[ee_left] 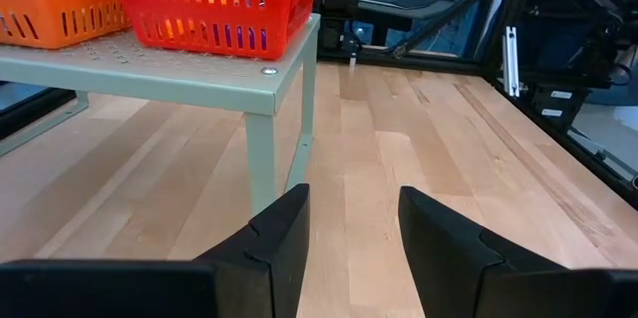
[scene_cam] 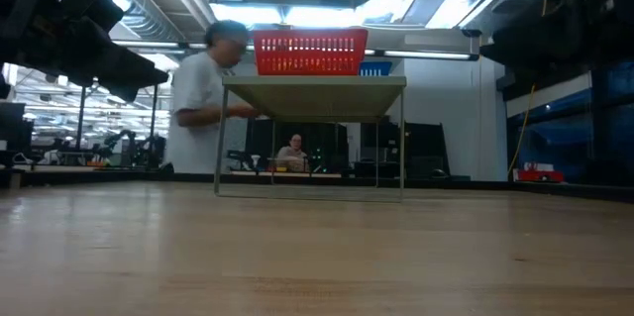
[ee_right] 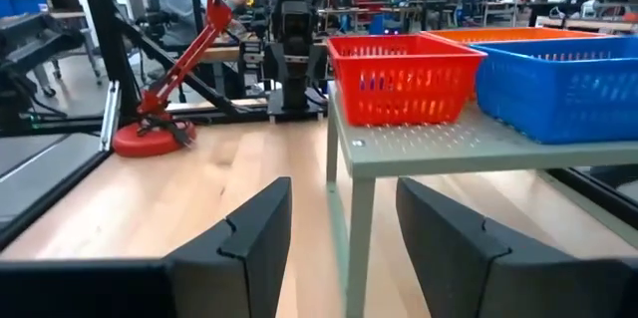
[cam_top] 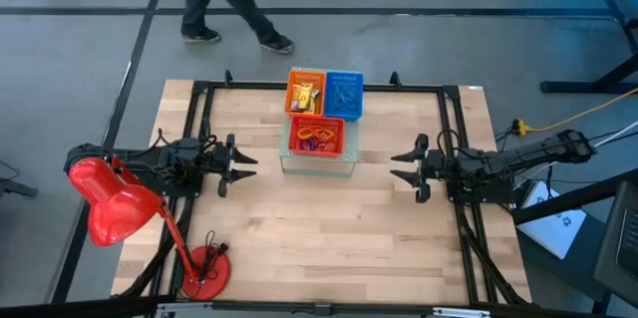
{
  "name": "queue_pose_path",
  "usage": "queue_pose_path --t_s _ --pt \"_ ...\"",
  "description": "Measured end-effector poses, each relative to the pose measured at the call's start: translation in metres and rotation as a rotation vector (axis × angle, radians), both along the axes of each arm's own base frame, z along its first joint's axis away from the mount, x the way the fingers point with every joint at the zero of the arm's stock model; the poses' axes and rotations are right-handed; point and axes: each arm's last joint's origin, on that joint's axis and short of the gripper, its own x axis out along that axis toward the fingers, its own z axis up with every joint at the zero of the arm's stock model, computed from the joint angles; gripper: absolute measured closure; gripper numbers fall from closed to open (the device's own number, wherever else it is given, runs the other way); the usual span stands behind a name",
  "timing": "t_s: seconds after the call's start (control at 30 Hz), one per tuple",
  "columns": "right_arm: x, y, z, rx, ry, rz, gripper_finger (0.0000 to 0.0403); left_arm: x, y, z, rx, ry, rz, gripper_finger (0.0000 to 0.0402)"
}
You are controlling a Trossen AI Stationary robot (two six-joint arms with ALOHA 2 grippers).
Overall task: Pick & Place Office Desk Supplies
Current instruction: Return to Home Position
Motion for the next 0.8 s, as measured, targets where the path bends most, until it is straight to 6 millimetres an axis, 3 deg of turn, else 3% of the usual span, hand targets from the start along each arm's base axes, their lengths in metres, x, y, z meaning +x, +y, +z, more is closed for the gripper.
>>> queue_pose_path --t_s 0.5,0.8 --pt "-0.017 -0.006 -0.015 -0.057 0.074 0.001 0.0218 0.000 0.000 0.000 0.000 0.000 0.000 0.0251" --pt "-0.020 -0.011 -0.011 -0.050 0.033 -0.016 0.0218 0.000 0.000 0.000 0.000 0.000 0.000 0.0251"
